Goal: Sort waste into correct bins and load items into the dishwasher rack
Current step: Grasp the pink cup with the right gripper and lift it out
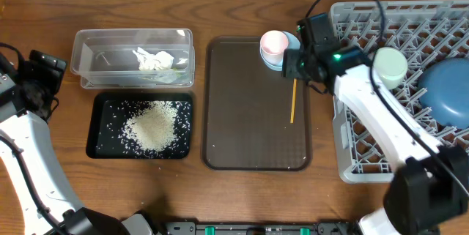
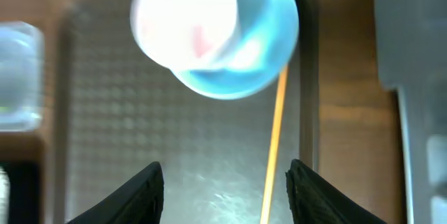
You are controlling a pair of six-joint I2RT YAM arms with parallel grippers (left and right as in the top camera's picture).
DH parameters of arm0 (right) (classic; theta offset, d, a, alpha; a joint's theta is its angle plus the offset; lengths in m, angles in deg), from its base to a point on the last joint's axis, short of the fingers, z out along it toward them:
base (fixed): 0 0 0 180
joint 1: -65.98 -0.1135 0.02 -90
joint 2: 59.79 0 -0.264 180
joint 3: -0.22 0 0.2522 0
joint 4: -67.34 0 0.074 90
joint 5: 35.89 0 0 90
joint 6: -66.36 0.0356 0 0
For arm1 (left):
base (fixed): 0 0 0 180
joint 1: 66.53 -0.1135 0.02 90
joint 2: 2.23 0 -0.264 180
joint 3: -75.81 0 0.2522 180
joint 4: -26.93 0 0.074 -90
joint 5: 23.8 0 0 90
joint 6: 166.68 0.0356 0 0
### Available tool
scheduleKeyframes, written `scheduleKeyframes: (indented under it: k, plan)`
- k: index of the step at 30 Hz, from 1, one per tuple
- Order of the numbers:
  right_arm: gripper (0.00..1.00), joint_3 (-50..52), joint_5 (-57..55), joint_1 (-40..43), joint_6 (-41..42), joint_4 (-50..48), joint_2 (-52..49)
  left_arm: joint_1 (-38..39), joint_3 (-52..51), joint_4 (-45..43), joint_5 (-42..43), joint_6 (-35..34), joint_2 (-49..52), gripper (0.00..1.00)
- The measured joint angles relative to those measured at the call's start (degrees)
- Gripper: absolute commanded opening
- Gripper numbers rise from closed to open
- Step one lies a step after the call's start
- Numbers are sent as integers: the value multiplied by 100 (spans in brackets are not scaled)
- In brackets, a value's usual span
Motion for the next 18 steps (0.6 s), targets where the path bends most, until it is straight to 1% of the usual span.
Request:
scheduleKeyframes:
  k: [5,8,10,14,18]
  plan:
    - [56,-2,149,-17,-269,-511,31,0,0,2,0,0,0,95]
    - [56,-2,197,-153,-577,-1023,-55,0,0,-2,-2,0,0,95]
    - [61,-4,221,-302,-798,-1429,-157,0,0,0,-2,0,0,95]
    - [58,-7,203,-531,-1174,-2061,-492,0,0,0,0,0,0,95]
    - [57,-7,55,-588,-1320,-2264,-901,0,0,2,0,0,0,95]
